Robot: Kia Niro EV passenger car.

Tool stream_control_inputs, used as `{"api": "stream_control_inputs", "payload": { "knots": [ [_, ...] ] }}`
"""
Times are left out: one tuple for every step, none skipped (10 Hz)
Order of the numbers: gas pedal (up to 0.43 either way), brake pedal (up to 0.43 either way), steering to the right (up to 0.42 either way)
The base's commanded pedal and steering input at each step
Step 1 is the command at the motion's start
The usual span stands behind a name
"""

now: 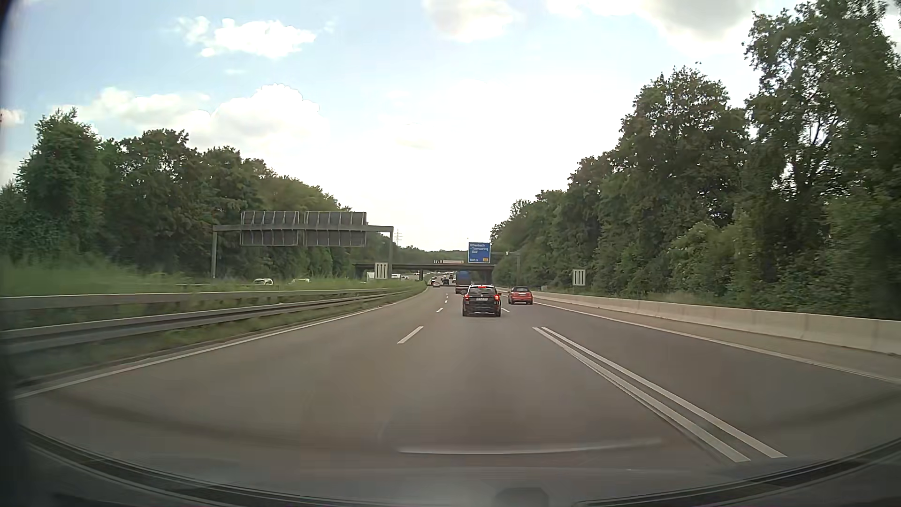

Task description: Follow the waypoints while adhering to traffic rules and regulations

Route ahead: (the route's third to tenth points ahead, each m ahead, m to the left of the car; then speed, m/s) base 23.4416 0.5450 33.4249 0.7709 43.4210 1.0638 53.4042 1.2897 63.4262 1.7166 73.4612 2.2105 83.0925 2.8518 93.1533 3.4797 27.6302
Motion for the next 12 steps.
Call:
{"api": "stream_control_inputs", "payload": {
  "knots": [
    [0.0, 0.03, -0.004],
    [0.0, 0.03, -0.005],
    [0.0, 0.03, -0.005],
    [0.0, 0.03, -0.005],
    [0.0, 0.03, -0.005],
    [0.0, 0.03, -0.004],
    [0.0, 0.03, -0.004],
    [0.0, 0.03, -0.004],
    [0.047, 0.03, -0.004],
    [0.059, 0.03, -0.003],
    [0.098, 0.03, -0.004],
    [0.13, 0.03, -0.004]
  ]
}}
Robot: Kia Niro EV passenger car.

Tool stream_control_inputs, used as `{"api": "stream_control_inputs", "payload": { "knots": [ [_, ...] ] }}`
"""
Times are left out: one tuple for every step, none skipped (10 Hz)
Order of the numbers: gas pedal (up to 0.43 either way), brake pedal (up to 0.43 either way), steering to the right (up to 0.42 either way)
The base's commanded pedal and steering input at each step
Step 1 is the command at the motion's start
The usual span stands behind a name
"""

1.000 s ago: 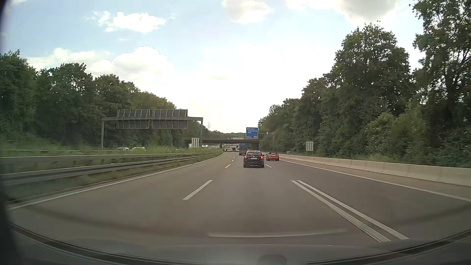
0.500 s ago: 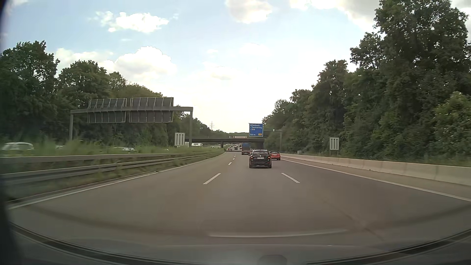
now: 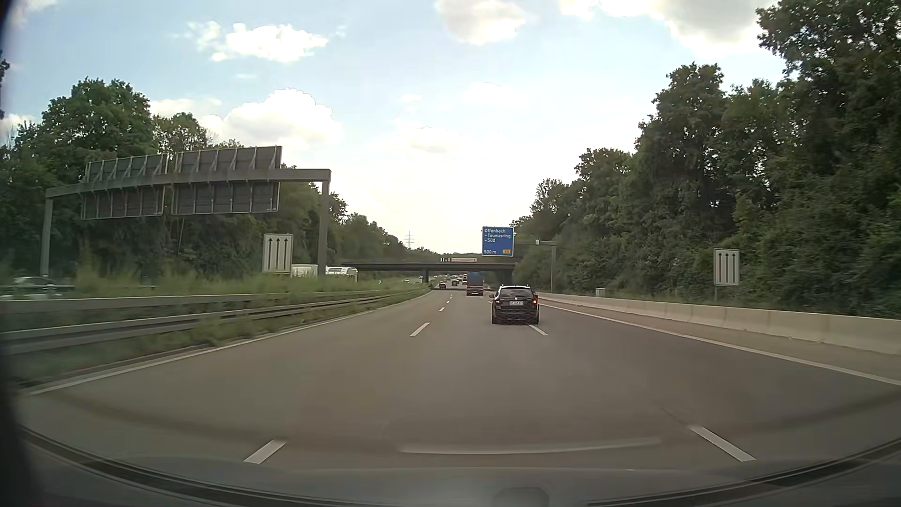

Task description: Follow the waypoints while adhering to traffic rules and regulations

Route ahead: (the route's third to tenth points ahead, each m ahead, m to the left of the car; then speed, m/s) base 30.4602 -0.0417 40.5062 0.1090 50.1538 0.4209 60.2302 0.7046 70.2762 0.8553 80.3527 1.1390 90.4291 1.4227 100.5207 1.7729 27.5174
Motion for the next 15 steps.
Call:
{"api": "stream_control_inputs", "payload": {
  "knots": [
    [0.138, 0.03, -0.004],
    [0.157, 0.03, -0.004],
    [0.169, 0.03, -0.003],
    [0.169, 0.03, -0.004],
    [0.169, 0.03, -0.004],
    [0.177, 0.03, -0.004],
    [0.177, 0.03, -0.003],
    [0.177, 0.03, -0.004],
    [0.177, 0.03, -0.003],
    [0.177, 0.03, -0.004],
    [0.177, 0.03, -0.004],
    [0.177, 0.03, -0.004],
    [0.189, 0.03, -0.005],
    [0.189, 0.03, -0.005],
    [0.197, 0.03, -0.005]
  ]
}}
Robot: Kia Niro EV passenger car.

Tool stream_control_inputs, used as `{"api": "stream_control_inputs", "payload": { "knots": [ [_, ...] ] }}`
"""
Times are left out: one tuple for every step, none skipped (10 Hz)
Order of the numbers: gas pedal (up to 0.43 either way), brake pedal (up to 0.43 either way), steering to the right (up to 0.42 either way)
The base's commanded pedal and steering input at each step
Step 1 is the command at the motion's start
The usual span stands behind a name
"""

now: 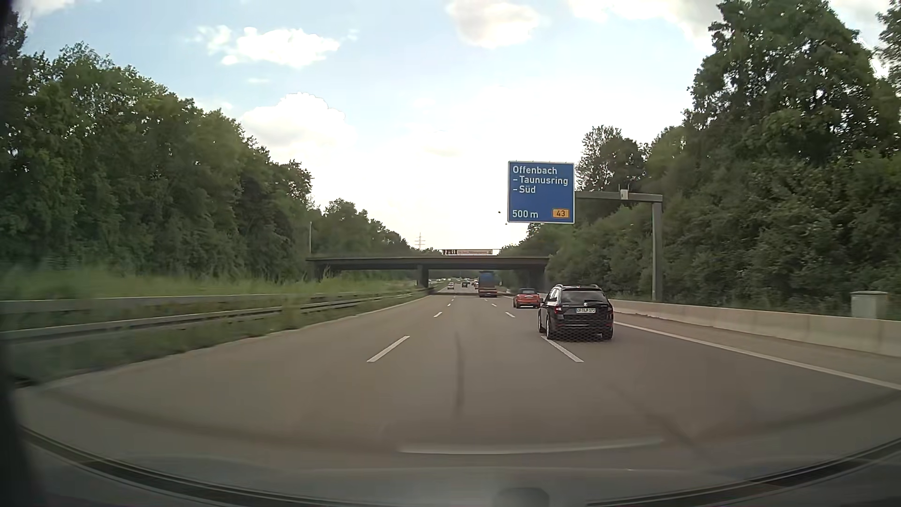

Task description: Follow the waypoints while adhering to traffic rules and regulations

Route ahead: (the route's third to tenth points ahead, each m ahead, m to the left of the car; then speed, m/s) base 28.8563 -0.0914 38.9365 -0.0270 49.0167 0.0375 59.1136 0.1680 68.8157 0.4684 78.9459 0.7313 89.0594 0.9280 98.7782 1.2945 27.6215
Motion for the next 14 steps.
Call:
{"api": "stream_control_inputs", "payload": {
  "knots": [
    [0.197, 0.03, -0.005],
    [0.197, 0.03, -0.005],
    [0.197, 0.03, -0.005],
    [0.209, 0.03, -0.005],
    [0.209, 0.03, -0.005],
    [0.209, 0.03, -0.004],
    [0.209, 0.03, -0.004],
    [0.209, 0.03, -0.004],
    [0.209, 0.03, -0.004],
    [0.209, 0.03, -0.003],
    [0.209, 0.03, -0.002],
    [0.209, 0.03, -0.002],
    [0.209, 0.03, -0.001],
    [0.209, 0.03, -0.001]
  ]
}}
